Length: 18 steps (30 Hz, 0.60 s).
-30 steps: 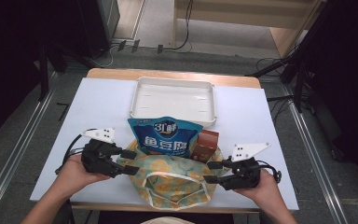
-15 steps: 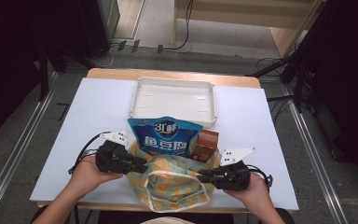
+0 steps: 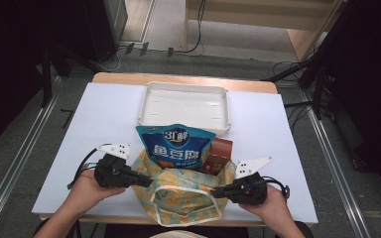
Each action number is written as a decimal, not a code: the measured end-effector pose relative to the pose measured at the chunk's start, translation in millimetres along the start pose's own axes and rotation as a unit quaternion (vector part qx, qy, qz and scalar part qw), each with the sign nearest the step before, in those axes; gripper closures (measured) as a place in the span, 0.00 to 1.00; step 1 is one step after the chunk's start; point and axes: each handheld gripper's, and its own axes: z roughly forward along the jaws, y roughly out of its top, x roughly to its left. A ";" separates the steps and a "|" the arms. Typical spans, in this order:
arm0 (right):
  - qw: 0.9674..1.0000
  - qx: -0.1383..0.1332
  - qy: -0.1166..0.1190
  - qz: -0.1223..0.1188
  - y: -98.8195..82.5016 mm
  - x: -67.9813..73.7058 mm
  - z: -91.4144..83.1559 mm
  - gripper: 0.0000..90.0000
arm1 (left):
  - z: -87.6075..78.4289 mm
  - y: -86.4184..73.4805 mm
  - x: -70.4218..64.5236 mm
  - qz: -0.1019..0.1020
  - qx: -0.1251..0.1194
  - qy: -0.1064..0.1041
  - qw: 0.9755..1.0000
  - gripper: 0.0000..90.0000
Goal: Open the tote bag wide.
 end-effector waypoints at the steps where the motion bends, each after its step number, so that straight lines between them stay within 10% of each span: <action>1: 1.000 0.002 0.002 0.001 -0.5 0.3 1.1 1.00 | 0.1 -1.6 -0.8 -0.002 -0.001 -0.002 1.000 1.00; 18: 1.000 0.013 0.009 -0.011 -18.0 -10.7 23.6 1.00 | 26.7 -22.4 24.7 -0.031 0.016 -0.008 0.999 1.00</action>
